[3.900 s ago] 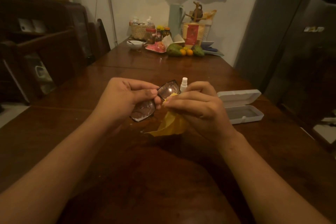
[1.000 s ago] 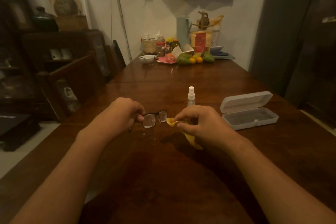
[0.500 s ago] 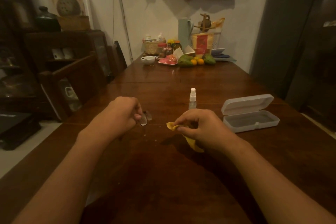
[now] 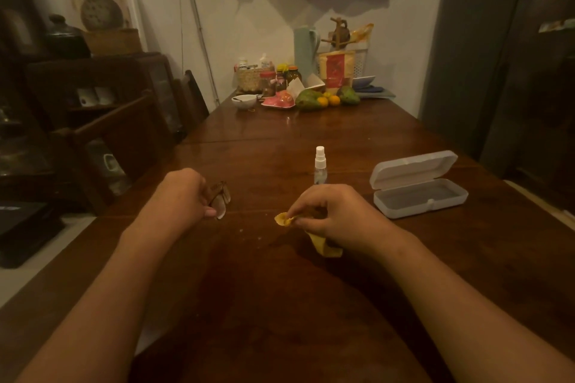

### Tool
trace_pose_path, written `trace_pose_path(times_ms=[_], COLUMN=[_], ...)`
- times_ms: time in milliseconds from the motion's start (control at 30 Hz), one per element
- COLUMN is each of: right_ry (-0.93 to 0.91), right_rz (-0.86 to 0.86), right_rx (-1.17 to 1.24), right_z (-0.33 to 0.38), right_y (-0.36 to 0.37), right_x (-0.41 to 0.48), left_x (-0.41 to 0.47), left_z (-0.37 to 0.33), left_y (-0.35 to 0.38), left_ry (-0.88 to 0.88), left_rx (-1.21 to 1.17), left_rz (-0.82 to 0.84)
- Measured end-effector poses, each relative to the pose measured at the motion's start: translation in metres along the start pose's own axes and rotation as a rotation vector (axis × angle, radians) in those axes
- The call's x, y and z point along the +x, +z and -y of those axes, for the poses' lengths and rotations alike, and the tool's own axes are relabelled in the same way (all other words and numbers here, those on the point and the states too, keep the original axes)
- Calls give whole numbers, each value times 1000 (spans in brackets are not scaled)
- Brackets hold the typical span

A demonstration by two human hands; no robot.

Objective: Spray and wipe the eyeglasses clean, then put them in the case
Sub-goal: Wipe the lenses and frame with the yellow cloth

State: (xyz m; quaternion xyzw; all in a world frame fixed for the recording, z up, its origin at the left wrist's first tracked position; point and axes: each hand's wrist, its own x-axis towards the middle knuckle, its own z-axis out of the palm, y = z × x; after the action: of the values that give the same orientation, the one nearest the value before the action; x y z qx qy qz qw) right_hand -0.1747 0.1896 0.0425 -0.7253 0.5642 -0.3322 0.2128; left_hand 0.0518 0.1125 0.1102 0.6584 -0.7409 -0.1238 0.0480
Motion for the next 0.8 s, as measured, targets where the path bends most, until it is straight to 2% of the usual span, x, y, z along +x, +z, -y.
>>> trace_pose_path(times_ms=[133,233,300,467,667,800], right_ry=[-10,-18,-34,-100,-89,-79], right_rz=[-11,-53,-102,-201,-170,-148], right_rx=[-1,22,43,74,79,77], right_z=[-1,-2,-3,-2,1,2], right_y=[1,2,2,1,3,4], right_x=[1,2,2,2,2,2], left_x=[2,2,1,-5,-13,-14], left_z=[6,12,14,10,1,-2], left_y=[2,7,8,7,10,11], left_ry=[45,111,145,206,278,288], left_rx=[-57,-180,-266,-308,-183,-173], left_rz=[-111,-240,-266,-219,-90,-80])
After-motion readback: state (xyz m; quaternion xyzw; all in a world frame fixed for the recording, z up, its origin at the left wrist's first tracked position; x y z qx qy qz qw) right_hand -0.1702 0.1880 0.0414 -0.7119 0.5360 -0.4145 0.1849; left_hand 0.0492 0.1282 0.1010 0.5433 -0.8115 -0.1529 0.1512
